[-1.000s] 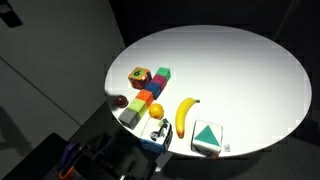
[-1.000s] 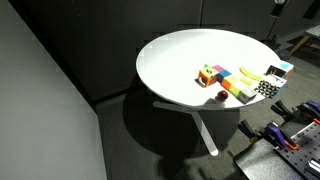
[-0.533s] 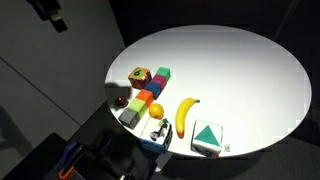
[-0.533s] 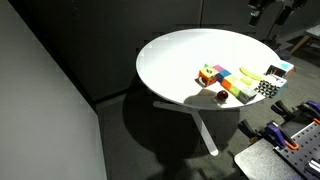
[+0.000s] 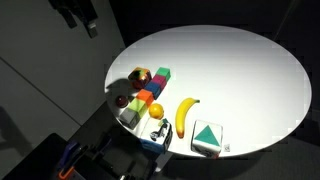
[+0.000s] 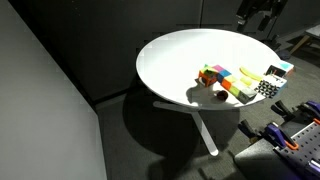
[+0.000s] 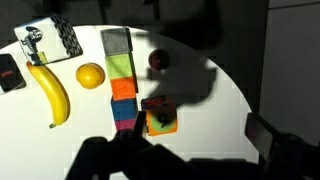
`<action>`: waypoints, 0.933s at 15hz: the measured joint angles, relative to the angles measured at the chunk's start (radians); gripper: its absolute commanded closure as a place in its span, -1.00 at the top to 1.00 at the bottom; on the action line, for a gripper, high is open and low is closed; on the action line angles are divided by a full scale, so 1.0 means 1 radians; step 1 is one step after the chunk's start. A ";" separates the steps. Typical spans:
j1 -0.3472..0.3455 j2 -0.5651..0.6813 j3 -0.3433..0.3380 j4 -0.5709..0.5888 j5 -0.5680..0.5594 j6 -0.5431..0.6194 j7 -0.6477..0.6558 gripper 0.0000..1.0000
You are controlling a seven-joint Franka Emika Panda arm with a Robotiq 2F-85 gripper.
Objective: Pick up the block with the number six on it and put it on the block with the number four on it
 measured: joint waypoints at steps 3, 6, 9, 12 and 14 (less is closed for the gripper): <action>0.000 0.039 -0.007 0.004 -0.040 0.062 -0.019 1.00; 0.000 0.061 -0.008 0.008 -0.091 0.108 -0.020 1.00; 0.001 0.066 -0.008 0.006 -0.093 0.110 -0.019 1.00; 0.002 0.066 -0.009 0.006 -0.093 0.110 -0.019 1.00; 0.002 0.066 -0.009 0.006 -0.093 0.110 -0.019 1.00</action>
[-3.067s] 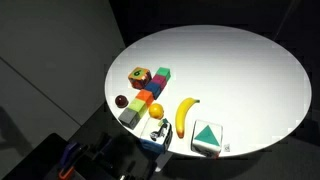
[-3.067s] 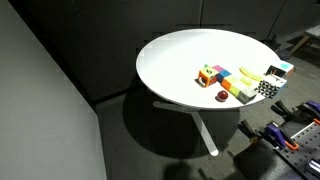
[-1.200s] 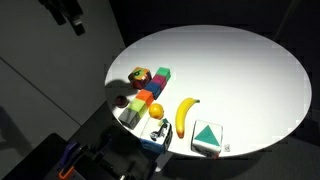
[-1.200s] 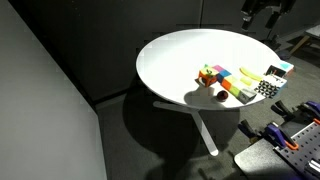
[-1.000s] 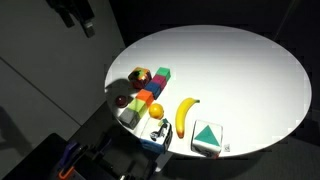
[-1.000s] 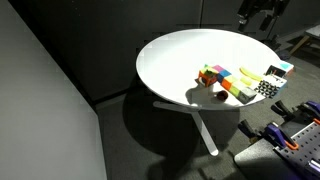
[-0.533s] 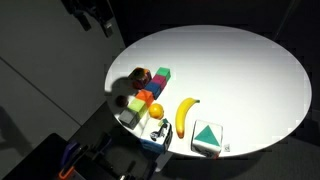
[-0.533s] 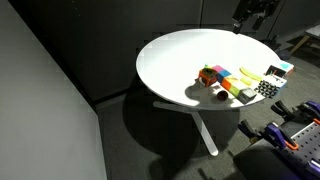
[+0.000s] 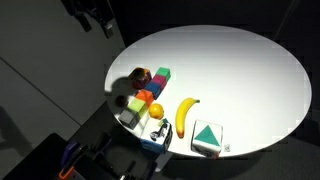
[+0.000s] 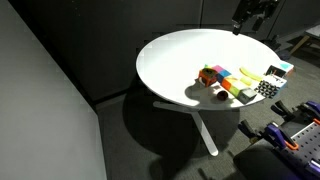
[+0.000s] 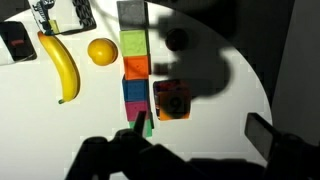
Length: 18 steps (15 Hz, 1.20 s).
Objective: Pick up the block with the number six on it and put it on the block with the number four on it
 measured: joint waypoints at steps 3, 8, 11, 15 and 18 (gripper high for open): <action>0.000 0.000 0.000 0.000 0.000 0.000 0.000 1.00; 0.000 0.022 -0.007 0.002 0.000 0.012 0.002 1.00; 0.000 0.064 -0.015 0.010 0.000 0.057 0.002 1.00; 0.000 0.133 -0.019 0.030 0.000 0.121 0.002 1.00; 0.001 0.191 -0.020 0.058 0.000 0.150 -0.002 1.00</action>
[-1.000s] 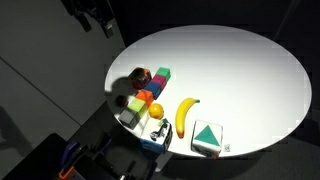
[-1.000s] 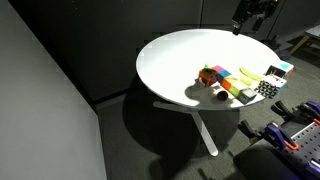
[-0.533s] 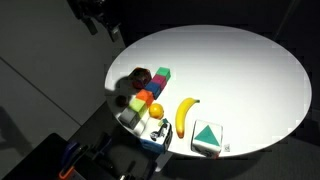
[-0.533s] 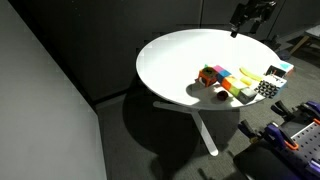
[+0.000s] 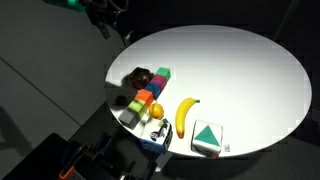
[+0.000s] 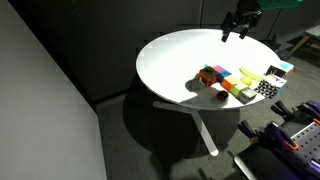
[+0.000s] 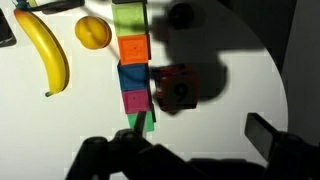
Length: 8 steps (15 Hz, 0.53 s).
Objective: Pick up the block with the number six on it and put it on the block with the number four on it
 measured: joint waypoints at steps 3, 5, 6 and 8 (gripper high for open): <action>0.000 0.064 -0.001 0.041 0.000 0.002 -0.003 1.00; 0.000 0.107 -0.002 0.069 0.000 0.002 -0.003 1.00; 0.000 0.129 -0.004 0.084 -0.002 0.002 -0.003 1.00; 0.000 0.167 -0.007 0.109 -0.005 0.002 -0.007 1.00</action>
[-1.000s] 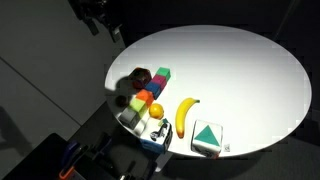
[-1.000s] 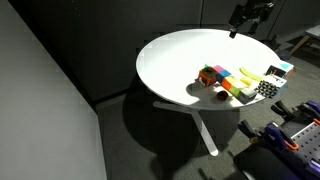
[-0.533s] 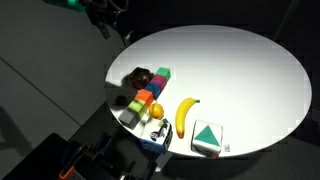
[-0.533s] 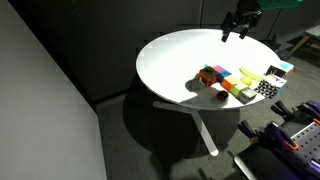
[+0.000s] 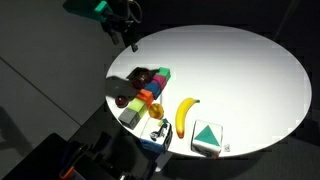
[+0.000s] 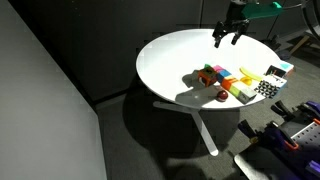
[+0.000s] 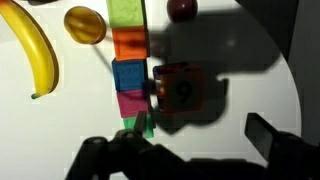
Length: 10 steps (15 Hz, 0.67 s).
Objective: Pick up the block with the number six on it and put it on the block with the number four on it
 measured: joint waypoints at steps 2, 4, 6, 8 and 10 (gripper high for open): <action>0.000 0.035 -0.004 0.023 -0.002 0.000 -0.011 1.00; 0.000 0.068 -0.007 0.041 -0.015 0.000 -0.013 1.00; 0.001 0.100 -0.010 0.057 -0.036 0.001 -0.013 1.00; 0.003 0.132 -0.012 0.070 -0.057 0.003 -0.013 1.00; 0.008 0.162 -0.014 0.083 -0.072 0.010 -0.013 1.00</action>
